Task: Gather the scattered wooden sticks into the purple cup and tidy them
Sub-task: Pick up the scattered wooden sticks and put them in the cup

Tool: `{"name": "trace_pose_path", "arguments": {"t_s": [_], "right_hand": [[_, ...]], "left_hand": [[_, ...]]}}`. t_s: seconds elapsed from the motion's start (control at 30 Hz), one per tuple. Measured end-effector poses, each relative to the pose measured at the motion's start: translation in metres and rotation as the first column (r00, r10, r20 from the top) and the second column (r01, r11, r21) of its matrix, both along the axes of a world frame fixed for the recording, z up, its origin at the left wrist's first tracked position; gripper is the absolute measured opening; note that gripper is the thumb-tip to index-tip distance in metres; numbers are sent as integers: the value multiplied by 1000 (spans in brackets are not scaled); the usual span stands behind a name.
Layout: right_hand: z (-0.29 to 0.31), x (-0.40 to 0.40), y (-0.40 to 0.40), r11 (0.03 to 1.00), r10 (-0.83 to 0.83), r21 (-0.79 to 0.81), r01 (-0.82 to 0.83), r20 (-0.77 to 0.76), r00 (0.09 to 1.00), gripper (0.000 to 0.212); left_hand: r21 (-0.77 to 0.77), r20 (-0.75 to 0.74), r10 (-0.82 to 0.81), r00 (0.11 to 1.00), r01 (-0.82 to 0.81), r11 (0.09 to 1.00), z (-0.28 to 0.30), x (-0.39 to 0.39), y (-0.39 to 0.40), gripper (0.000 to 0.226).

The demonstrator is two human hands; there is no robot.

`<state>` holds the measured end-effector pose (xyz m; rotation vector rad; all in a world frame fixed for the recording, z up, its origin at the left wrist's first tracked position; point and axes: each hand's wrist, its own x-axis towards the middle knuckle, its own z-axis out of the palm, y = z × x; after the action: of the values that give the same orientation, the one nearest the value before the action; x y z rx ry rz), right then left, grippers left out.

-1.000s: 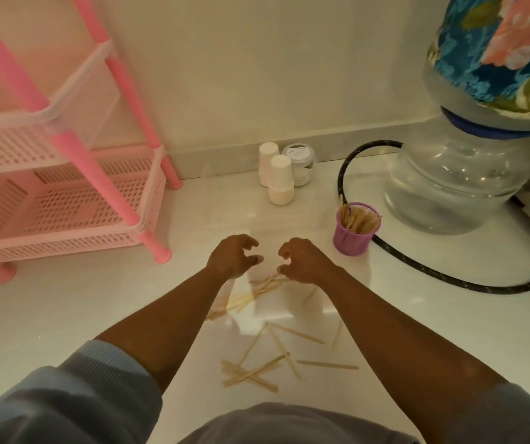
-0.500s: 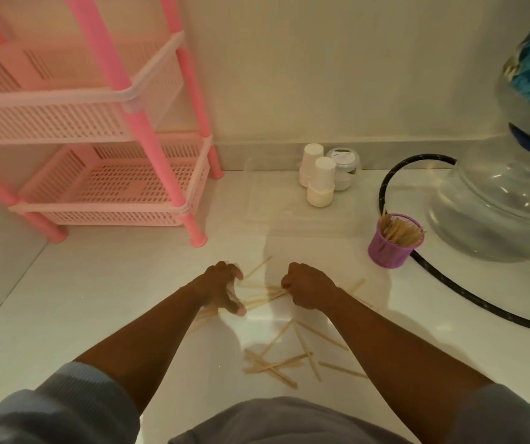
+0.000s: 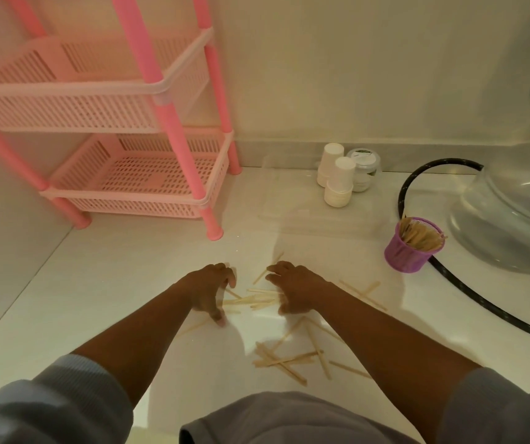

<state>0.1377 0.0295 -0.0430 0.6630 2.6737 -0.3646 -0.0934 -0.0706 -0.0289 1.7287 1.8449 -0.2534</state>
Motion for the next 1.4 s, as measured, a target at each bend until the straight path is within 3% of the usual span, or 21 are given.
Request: {"name": "trace_pose_path", "arguments": {"t_s": [0.17,0.37,0.57,0.77,1.1,1.3,1.4], "right_hand": [[-3,-4,0,994,-18,102,32,-137,990,43],[-7,4,3,991,-25,128,40,-122,992,19],[-5,5,3,991,-16,131,38,-162,987,31],[-8,-2,2,994,-29,101,37,-81,996,13],[-9,1,-2,989,-143,33,146,-82,986,26],[0,4,0,945,-324,5,328,-152,934,23],[8,7,6,884,-467,-131,449,-218,857,30]], "left_hand": [[20,100,120,988,-123,992,-2,-2,-2,54],[42,98,180,979,-185,982,-3,2,-4,27],[53,160,211,964,-222,974,-3,-3,-8,44],[25,103,214,971,-218,976,-3,-1,-5,26],[41,-18,65,998,-65,997,-5,7,-8,15],[118,25,87,996,-90,989,-5,14,-3,17],[172,119,125,985,-144,975,-1,21,5,23]]}}
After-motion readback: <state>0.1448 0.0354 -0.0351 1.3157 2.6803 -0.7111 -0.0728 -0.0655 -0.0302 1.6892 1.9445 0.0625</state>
